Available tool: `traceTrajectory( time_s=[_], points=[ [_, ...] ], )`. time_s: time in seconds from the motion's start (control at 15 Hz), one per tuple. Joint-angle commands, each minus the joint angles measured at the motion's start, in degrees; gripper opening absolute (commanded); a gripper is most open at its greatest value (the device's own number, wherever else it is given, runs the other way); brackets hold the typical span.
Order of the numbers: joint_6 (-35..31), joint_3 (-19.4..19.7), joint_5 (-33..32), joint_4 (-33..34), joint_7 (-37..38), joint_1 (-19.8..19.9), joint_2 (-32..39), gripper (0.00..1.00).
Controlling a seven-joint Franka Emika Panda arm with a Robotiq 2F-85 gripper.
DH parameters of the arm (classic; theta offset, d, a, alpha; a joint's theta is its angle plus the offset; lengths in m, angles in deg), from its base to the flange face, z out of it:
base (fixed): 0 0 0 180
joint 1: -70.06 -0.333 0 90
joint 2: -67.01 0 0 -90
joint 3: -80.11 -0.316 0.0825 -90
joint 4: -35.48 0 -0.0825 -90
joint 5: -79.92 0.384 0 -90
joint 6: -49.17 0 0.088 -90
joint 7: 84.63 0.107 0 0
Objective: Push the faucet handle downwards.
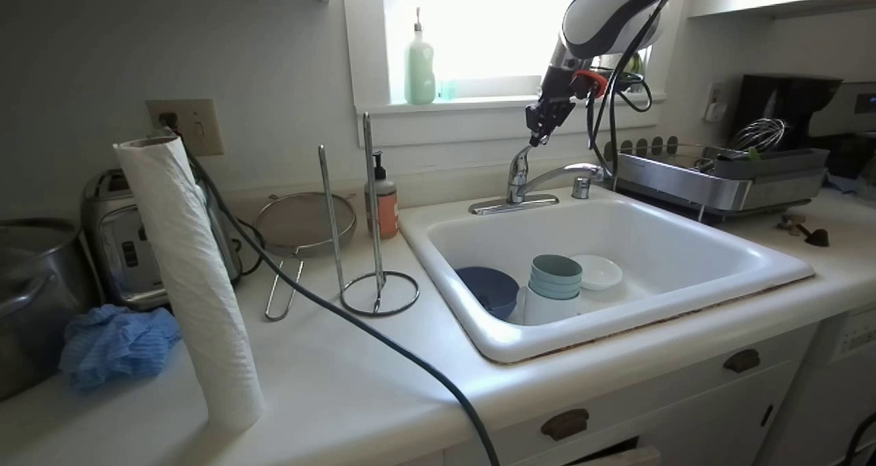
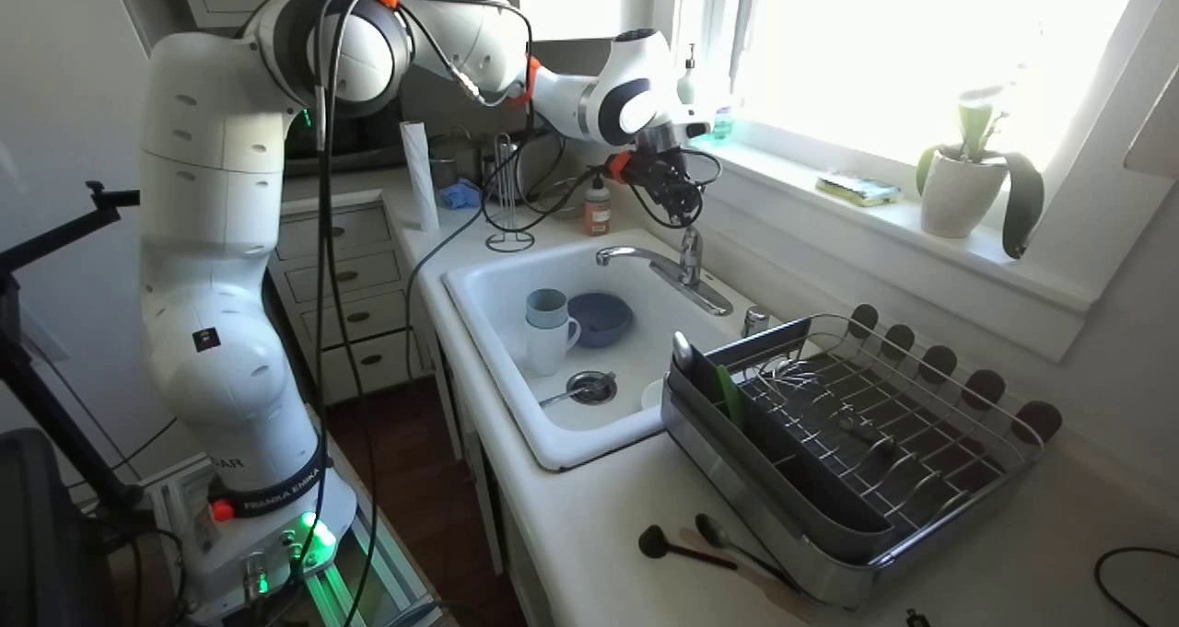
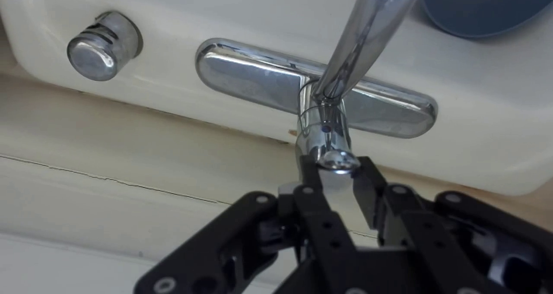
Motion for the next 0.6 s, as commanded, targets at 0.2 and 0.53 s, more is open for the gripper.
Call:
traceTrajectory(
  time_s=[0.2,0.53],
  points=[
    [16.2,0.5,-4.1,0.2,2.0,-0.8,-0.9,0.65],
    [37.8,-0.6,-0.8,4.7,4.2,-0.9,-2.7,0.98]
  ],
)
